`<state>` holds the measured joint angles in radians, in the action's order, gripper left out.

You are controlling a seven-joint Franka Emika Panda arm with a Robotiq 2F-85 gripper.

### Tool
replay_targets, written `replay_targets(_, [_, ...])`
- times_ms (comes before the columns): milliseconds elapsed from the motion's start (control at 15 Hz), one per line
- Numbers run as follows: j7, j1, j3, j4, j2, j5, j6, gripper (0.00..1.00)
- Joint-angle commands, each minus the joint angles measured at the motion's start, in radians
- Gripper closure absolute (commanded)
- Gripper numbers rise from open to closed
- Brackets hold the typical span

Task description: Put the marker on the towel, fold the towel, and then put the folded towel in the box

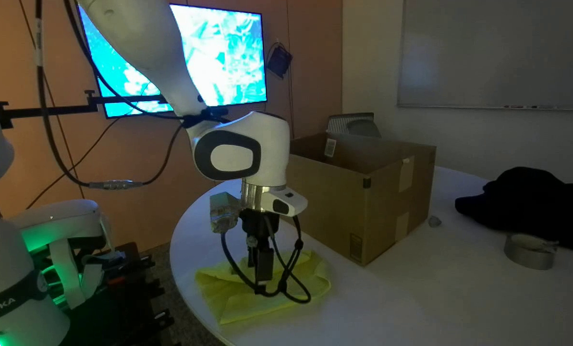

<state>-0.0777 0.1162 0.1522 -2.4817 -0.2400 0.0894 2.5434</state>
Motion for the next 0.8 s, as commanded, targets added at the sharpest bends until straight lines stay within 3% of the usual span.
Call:
replay_targets(0, [0.139, 0.041, -0.019, 0.045, -0.078, -0.038, 0.045, 0.00])
replay_targets(400, [0.279, 0.071, -0.062, 0.127, -0.215, -0.042, 0.097, 0.00])
replay_targets(733, [0.313, 0.102, -0.096, 0.186, -0.310, -0.062, 0.141, 0.00])
